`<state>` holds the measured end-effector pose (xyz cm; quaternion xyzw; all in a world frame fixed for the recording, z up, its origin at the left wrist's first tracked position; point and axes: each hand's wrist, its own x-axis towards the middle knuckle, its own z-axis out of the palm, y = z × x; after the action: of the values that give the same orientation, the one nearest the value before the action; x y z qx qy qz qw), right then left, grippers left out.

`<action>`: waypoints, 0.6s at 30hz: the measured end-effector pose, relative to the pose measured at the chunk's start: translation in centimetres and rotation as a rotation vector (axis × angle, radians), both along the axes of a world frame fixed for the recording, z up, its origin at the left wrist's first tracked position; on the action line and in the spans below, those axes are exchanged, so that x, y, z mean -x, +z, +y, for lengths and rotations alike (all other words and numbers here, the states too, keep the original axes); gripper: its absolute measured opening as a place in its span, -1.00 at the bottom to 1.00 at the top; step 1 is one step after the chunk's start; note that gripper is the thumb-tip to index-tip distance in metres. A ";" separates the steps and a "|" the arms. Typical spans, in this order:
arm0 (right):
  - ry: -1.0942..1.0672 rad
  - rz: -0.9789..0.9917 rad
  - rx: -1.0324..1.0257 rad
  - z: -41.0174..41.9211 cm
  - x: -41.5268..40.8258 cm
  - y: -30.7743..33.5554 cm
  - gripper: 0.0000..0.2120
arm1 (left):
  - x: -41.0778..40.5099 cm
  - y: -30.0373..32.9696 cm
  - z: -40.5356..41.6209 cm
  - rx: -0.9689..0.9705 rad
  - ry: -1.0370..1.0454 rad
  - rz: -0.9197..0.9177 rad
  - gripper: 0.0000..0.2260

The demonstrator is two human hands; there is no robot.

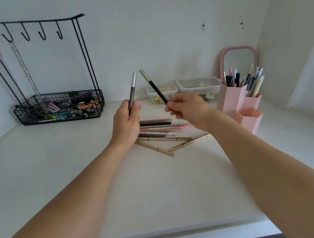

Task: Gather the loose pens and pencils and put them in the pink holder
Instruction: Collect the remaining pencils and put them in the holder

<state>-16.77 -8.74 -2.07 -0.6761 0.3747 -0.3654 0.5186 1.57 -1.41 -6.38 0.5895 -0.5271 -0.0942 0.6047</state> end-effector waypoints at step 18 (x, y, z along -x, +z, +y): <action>-0.022 0.588 0.578 0.8 -0.3 0.8 -0.84 | 0.9 0.6 0.5 -0.019 -0.125 0.109 -0.70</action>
<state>-16.42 -7.98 -1.28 -0.8656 0.3960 -0.2522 0.1740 0.63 -0.93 -5.80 0.5552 -0.5282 -0.1689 0.6198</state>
